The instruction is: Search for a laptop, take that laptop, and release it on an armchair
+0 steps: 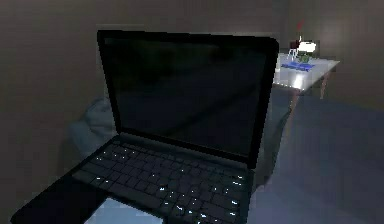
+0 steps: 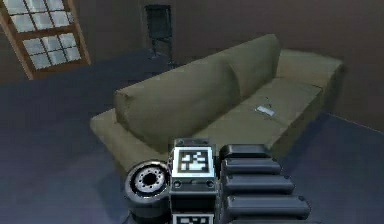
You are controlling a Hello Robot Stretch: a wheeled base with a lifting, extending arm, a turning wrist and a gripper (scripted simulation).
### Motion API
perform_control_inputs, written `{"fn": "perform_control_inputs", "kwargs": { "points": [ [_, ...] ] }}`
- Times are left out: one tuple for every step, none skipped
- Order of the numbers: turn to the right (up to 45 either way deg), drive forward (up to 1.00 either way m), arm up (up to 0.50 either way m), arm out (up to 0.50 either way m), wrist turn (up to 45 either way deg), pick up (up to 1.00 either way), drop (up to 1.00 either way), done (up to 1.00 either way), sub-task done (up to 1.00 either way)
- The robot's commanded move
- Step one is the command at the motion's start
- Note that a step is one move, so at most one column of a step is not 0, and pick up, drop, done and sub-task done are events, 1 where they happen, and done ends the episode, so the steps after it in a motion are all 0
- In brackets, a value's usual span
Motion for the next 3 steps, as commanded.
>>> {"fn": "perform_control_inputs", "kwargs": {
  "points": [
    [33.0, 0.00, 0.00, 0.00, 0.0, 0.00, 0.00, 0.00, 0.00],
    [3.0, 0.00, 0.00, 0.00, 0.0, 0.00, 0.00, 0.00, 0.00],
    [6.0, 0.00, 0.00, 0.00, 0.0, 0.00, 0.00, 0.00, 0.00]
  ]
}}
